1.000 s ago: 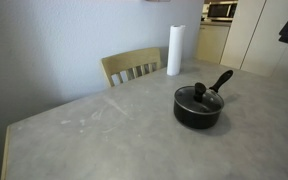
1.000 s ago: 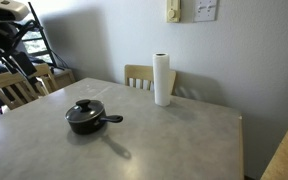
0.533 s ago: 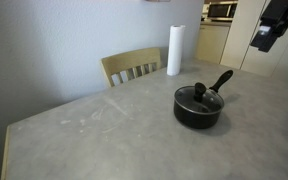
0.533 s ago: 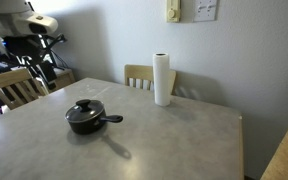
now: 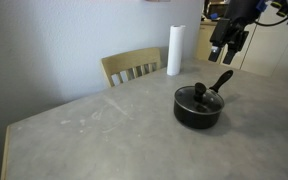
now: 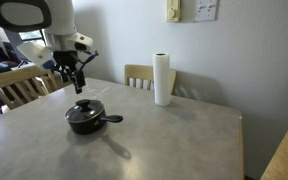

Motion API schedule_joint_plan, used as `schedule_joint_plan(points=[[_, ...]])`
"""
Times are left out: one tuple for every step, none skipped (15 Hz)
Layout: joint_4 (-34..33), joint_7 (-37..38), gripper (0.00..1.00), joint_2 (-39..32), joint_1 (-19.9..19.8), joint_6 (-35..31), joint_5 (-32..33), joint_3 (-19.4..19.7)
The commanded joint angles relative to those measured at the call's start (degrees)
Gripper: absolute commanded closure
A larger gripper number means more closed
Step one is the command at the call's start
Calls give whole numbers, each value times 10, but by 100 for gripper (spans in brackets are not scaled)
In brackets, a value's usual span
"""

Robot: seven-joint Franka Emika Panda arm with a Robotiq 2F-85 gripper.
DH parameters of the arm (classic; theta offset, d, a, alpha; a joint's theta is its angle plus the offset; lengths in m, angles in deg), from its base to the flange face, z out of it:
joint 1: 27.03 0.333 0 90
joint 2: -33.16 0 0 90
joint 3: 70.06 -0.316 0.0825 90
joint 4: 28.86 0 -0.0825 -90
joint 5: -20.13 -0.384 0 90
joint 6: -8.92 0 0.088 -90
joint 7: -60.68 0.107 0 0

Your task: Remove the lid from the pot and put it on the table

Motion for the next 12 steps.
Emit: schedule_joint_plan(points=[[-8, 3, 0, -10, -30, 1, 3, -31], [-11, 29, 0, -10, -31, 6, 6, -30], [-11, 68, 0, -9, -30, 7, 21, -32], [-13, 133, 0, -13, -29, 7, 31, -37], [-15, 179, 0, -18, -26, -1, 39, -44], [-16, 225, 0, -25, -24, -4, 48, -50], [-22, 272, 0, -33, -20, -3, 51, -57], [-23, 316, 0, -37, -18, -5, 52, -63], [-26, 355, 0, -44, -17, -5, 47, -70], [-26, 394, 0, -50, -16, -13, 47, -74], [-24, 426, 0, -53, -17, -21, 41, -76], [-19, 454, 0, -53, -18, -36, 32, -79]])
